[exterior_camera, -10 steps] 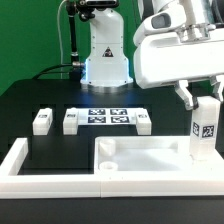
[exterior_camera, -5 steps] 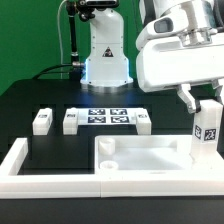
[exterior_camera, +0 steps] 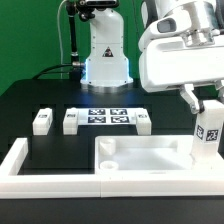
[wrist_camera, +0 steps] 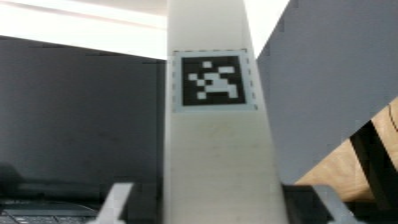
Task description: Assemble desk
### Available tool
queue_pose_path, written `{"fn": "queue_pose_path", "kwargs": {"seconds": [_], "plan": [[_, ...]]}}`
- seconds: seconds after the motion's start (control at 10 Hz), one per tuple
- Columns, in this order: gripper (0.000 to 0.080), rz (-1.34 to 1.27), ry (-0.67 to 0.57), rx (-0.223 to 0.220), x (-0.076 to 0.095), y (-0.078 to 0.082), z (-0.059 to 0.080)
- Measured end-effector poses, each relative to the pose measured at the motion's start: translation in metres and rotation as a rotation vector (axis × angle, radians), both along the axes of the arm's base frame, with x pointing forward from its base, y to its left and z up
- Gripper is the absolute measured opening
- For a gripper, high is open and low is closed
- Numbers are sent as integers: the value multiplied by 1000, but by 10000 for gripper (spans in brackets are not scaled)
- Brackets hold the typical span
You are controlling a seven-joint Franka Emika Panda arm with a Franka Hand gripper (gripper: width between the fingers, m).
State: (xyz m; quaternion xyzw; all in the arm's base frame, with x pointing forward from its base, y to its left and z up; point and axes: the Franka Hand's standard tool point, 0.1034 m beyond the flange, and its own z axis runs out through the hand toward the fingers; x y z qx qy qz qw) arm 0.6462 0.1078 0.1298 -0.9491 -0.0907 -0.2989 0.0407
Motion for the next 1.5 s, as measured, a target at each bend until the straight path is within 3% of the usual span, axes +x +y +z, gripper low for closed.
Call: {"fn": "queue_pose_path", "kwargs": {"seconds": [0.1,0.2,0.3,1.0,1.1,1.2,1.3,1.5], "plan": [[290,0,1,0,0,0,0],[516,0,1,0,0,0,0],[611,0,1,0,0,0,0],[649,2,13,0,-1,0,-1],[649,12,95,1,-1,1,1],[649,9,97,0,8,-4,11],[649,5,114,1,10,-6,8],[649,17,270,10,4,1,0]]}}
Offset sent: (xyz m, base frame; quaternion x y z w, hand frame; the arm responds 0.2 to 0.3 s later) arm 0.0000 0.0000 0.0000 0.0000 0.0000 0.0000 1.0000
